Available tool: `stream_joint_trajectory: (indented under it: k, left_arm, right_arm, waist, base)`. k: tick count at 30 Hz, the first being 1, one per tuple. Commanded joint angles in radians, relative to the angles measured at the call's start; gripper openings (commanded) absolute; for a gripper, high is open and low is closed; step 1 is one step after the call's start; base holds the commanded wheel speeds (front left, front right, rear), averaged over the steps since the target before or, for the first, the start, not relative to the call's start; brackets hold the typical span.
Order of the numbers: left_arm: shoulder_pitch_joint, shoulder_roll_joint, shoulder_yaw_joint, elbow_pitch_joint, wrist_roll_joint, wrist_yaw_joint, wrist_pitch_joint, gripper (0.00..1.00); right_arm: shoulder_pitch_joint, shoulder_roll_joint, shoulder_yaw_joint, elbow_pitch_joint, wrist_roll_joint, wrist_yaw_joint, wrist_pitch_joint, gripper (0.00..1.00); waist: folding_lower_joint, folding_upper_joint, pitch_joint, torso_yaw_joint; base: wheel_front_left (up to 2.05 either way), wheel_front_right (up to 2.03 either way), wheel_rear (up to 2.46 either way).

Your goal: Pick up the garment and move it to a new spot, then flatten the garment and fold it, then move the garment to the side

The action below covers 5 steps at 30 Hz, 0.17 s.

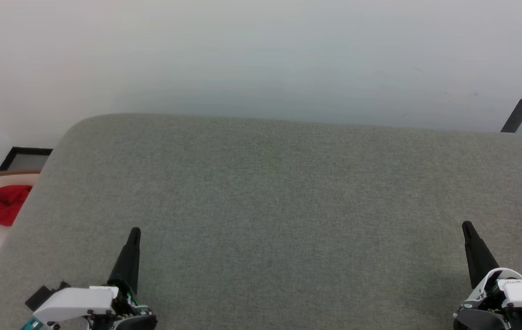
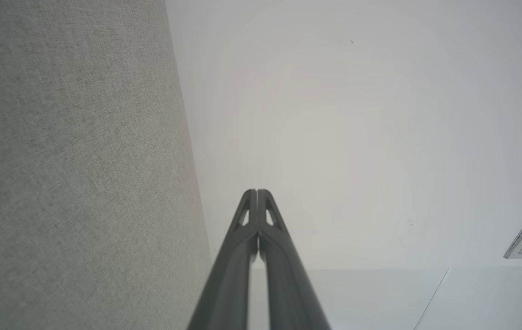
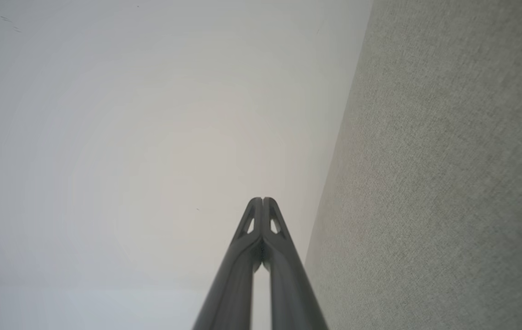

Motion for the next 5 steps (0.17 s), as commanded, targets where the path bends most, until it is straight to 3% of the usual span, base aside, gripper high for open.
stream_joint_trajectory:
  k: [1,5]
  left_arm:
    - [-0.008,0.001,0.001,-0.002,-0.004,0.0,0.001,0.0]
    - [-0.008,0.001,0.002,-0.002,-0.004,0.0,0.001,0.0]
  right_arm:
    - [-0.003,0.003,0.003,-0.002,0.005,0.0,0.003,0.0]
    - [-0.003,0.003,0.003,-0.002,0.005,0.0,0.003,0.0]
  waist:
    - [0.0,-0.0001,0.0,0.0]
    - [0.0,-0.0001,0.0,0.0]
  base:
    - [0.0,0.0,0.0]
    - [0.0,0.0,0.0]
